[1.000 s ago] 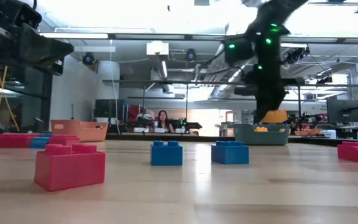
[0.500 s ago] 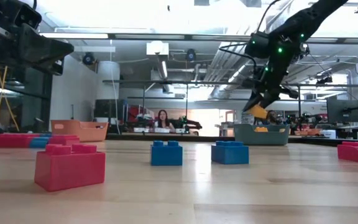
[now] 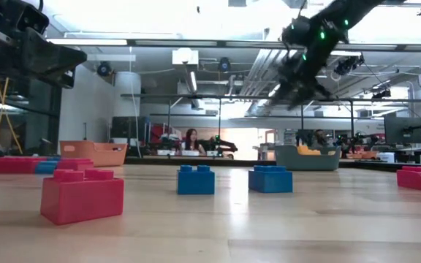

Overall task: Sort blocks
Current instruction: Put the red game piece into the orange bin

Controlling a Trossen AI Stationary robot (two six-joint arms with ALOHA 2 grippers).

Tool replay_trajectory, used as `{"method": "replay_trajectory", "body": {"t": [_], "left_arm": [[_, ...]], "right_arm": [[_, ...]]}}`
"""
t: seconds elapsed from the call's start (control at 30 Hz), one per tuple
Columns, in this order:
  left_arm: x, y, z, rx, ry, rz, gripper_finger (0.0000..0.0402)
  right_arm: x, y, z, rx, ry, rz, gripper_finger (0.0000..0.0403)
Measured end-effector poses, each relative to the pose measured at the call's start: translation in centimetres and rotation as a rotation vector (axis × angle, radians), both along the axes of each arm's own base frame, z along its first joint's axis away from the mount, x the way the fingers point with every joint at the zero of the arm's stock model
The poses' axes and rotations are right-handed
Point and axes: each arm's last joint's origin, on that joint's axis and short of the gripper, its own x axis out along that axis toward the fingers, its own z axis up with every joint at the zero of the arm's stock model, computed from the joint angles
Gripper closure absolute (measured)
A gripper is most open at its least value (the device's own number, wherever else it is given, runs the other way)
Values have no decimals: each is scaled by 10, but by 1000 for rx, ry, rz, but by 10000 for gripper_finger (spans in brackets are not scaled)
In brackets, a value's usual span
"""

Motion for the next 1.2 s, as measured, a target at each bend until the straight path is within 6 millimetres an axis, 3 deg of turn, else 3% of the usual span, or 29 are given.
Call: {"method": "replay_trajectory", "body": {"t": [0.1, 0.2, 0.3, 0.47, 0.57, 0.67, 0.77, 0.87, 1.07, 1.2], "left_arm": [[0, 0, 0, 0, 0, 0, 401], [0, 0, 0, 0, 0, 0, 401], [0, 0, 0, 0, 0, 0, 401], [0, 0, 0, 0, 0, 0, 401], [0, 0, 0, 0, 0, 0, 401], [0, 0, 0, 0, 0, 0, 401], [0, 0, 0, 0, 0, 0, 401], [0, 0, 0, 0, 1, 0, 401], [0, 0, 0, 0, 1, 0, 401], [0, 0, 0, 0, 1, 0, 401]], "right_arm": [[19, 14, 22, 64, -166, 181, 257], [45, 49, 34, 175, -308, 351, 257], [73, 104, 32, 266, -316, 451, 257], [105, 210, 7, 394, -250, 469, 256], [122, 264, -3, 466, -359, 493, 256], [141, 305, -11, 455, -549, 584, 256], [161, 331, -16, 359, -658, 668, 257], [184, 343, -18, 265, -636, 694, 259], [230, 361, -25, 48, -420, 968, 260], [250, 369, -39, -117, -224, 1133, 261]]}}
